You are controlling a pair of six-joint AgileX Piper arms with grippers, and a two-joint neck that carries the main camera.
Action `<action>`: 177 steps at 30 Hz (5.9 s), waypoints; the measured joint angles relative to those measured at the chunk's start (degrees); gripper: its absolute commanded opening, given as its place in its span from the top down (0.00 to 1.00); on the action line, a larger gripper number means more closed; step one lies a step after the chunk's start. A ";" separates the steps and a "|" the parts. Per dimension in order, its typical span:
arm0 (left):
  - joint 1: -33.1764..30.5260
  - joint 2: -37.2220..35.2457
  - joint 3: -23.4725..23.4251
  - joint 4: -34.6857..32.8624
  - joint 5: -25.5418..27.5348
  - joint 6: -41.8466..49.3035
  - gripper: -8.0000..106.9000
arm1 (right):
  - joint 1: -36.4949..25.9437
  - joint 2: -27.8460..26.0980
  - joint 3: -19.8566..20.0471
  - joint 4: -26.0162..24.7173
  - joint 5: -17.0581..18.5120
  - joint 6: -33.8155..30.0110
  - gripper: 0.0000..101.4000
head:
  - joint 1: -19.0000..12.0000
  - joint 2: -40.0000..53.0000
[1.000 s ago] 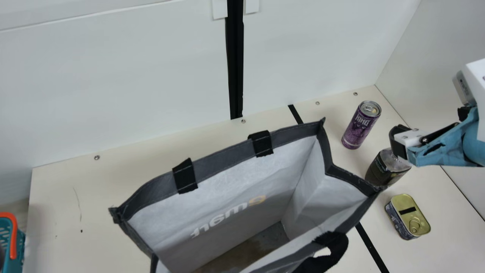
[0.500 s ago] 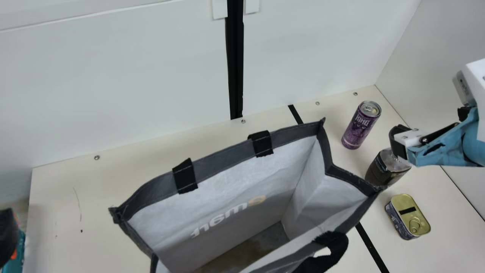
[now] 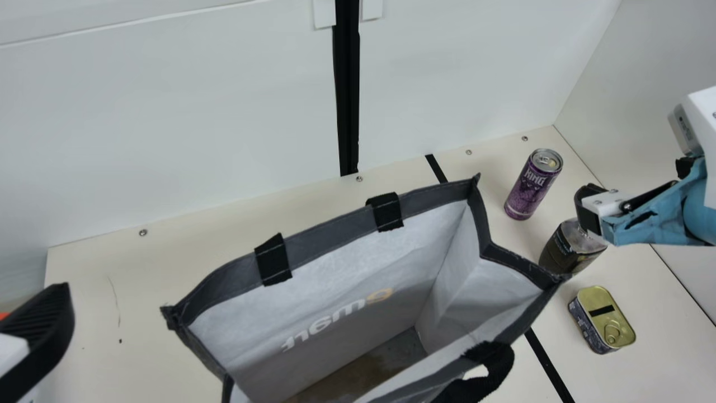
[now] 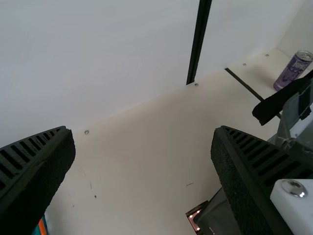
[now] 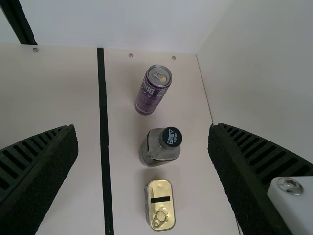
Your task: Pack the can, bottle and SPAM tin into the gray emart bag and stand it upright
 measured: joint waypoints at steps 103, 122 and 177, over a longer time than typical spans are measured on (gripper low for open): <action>-28.67 23.22 -14.67 8.51 0.15 -8.05 1.00 | 0.00 0.00 0.00 0.00 0.05 0.00 0.06 | 0.00 0.09; -30.66 16.52 -8.46 34.57 0.15 -24.93 1.00 | 0.00 0.00 0.00 0.00 0.05 0.00 0.06 | 0.00 0.00; -39.59 7.66 25.11 68.23 0.14 -59.92 1.00 | 0.00 0.00 0.00 0.00 0.05 0.00 0.06 | 0.00 0.00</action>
